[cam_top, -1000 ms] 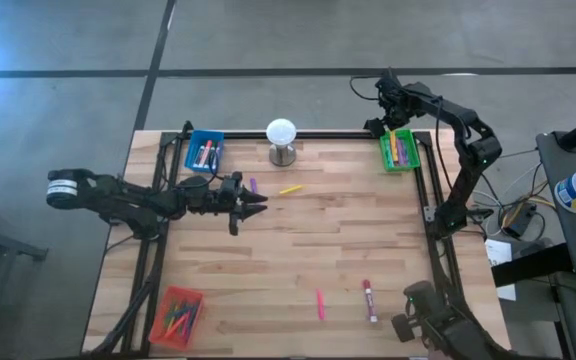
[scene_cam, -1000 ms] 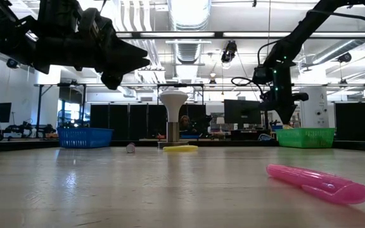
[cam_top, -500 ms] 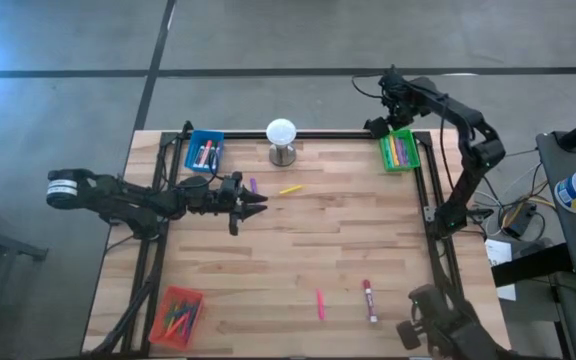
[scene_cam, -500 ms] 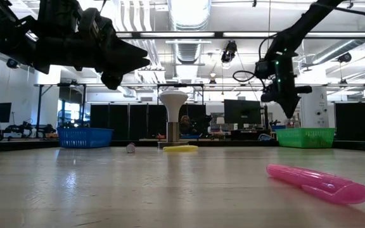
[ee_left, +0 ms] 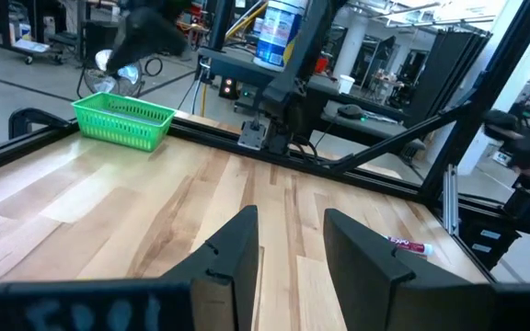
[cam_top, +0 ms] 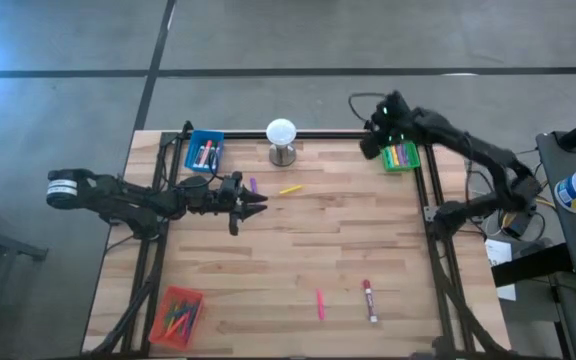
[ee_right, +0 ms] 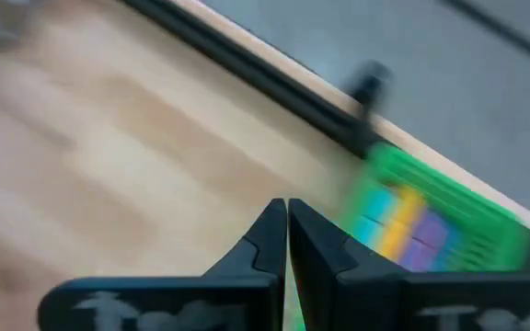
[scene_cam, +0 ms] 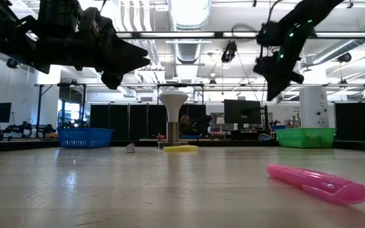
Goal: Pick & Place Markers
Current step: Put the yellow pen into the orange bin
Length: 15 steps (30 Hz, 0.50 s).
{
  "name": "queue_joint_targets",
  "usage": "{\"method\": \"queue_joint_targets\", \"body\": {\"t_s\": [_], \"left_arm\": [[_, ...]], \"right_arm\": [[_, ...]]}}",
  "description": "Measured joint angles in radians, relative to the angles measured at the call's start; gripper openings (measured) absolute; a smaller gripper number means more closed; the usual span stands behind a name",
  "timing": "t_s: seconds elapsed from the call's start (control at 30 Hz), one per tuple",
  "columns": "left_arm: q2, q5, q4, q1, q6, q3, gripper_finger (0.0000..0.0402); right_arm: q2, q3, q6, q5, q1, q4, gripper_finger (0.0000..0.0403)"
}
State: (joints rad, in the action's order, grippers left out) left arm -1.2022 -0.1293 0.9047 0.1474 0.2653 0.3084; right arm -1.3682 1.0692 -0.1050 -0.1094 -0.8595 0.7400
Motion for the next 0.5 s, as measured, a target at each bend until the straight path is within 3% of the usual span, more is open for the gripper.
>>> {"method": "queue_joint_targets", "body": {"t_s": [0.23, 0.37, 0.5], "left_arm": [[0.000, -0.004, -0.009, 0.000, 0.033, 0.016, 0.0119], [0.000, -0.004, -0.033, 0.000, 0.061, 0.046, 0.0111], [0.003, -0.004, -0.032, 0.000, 0.030, 0.061, 0.0066]], "right_arm": [[0.222, -0.333, -0.019, 0.122, 0.242, -0.426, 0.0009], [0.218, -0.450, -0.025, 0.142, 0.347, -0.678, 0.0010], [0.124, -0.486, -0.040, 0.212, 0.387, -0.876, 0.0030]]}}
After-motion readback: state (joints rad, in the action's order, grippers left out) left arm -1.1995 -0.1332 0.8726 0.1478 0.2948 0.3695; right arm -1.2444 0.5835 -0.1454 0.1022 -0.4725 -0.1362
